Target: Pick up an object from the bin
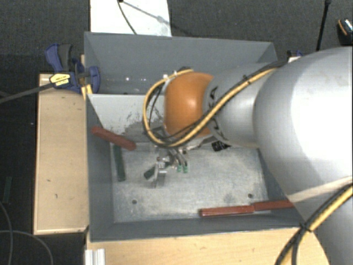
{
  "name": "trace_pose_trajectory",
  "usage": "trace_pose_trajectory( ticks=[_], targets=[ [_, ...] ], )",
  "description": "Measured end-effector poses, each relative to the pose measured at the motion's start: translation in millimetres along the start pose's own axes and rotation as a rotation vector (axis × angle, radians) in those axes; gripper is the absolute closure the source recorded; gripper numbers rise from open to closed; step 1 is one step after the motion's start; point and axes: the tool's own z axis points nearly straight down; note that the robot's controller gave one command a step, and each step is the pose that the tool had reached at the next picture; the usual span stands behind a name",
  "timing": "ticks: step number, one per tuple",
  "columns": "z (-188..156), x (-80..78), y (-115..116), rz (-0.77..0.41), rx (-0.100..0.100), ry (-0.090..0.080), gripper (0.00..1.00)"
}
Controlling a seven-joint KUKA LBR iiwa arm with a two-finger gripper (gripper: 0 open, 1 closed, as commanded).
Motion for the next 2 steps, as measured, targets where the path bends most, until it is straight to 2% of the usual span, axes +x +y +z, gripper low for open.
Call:
trace_pose_trajectory(
  ticks=[1,2],
  targets=[
    [-1,-1.3,-5,0.008,0.003,-0.001,1.0],
    [-132,18.6,3,0.031,0.001,-0.005,1.0]
  ],
)
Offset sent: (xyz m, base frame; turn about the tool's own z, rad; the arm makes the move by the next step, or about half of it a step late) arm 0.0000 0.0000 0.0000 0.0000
